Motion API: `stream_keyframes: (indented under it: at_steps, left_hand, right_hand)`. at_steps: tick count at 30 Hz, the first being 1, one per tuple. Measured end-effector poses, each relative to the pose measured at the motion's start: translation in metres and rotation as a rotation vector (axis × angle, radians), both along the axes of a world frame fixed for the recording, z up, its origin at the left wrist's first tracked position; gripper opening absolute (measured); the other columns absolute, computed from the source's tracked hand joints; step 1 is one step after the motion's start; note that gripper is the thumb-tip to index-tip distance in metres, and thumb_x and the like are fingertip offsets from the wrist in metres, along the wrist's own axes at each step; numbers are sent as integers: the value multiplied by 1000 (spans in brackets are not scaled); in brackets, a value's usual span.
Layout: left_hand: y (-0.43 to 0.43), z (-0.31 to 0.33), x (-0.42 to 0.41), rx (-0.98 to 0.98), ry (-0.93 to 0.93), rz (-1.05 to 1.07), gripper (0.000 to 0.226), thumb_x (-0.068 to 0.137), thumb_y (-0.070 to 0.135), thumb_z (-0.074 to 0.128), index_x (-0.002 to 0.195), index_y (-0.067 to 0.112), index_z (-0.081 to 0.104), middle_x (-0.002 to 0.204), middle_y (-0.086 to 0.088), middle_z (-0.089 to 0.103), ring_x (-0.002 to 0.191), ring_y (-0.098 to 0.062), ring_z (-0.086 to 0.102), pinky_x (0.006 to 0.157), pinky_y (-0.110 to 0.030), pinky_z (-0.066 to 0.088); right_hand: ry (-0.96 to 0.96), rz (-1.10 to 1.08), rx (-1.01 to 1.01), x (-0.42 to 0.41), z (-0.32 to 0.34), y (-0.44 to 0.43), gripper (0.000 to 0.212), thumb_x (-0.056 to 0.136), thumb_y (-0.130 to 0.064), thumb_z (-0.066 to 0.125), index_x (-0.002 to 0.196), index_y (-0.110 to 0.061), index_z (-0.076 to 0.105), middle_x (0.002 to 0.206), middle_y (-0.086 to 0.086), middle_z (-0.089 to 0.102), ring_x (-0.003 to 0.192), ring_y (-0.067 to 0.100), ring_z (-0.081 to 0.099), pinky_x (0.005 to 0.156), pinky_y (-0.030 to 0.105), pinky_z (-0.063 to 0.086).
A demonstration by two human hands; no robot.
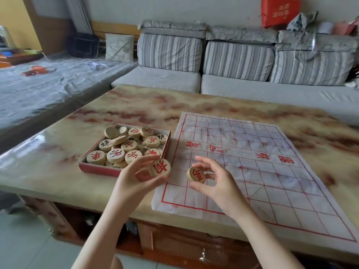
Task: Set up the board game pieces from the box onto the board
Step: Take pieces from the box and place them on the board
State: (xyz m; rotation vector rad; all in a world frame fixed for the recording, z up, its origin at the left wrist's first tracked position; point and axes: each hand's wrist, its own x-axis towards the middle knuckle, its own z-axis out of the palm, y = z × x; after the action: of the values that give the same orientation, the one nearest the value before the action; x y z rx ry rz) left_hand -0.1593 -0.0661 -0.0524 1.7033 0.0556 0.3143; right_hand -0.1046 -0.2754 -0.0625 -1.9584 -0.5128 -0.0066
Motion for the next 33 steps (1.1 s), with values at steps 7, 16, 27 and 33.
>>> stream_keyframes:
  at_steps: [7,16,27,33]
  left_hand:
    - [1,-11,-19,280,60,-13,50,58,29,82,100,44,59,89,22,69,73,-3,69,59,-12,53]
    - [2,-7,-16,327,17,18,49,63,25,81,103,43,59,91,22,68,73,0,65,60,-12,53]
    - [2,-7,-14,336,44,37,49,64,23,80,104,43,61,83,12,70,66,-1,64,58,-9,49]
    - [1,-8,-14,367,40,18,50,64,24,80,108,41,61,82,12,70,66,1,63,56,-8,49]
  right_hand:
    - [-15,74,-213,-14,-11,-16,66,72,-31,78,124,-49,43,108,-28,57,104,-8,51,88,1,36]
    - [-28,5,-310,-18,-2,-47,65,73,-33,76,126,-50,42,109,-29,55,103,-16,46,81,-1,36]
    - [-57,123,-304,-24,-14,-1,69,71,-38,76,130,-44,41,107,-26,54,102,-12,48,82,0,37]
    - [-93,143,-358,-27,-21,14,71,73,-34,75,134,-37,40,111,-19,51,105,0,48,96,20,42]
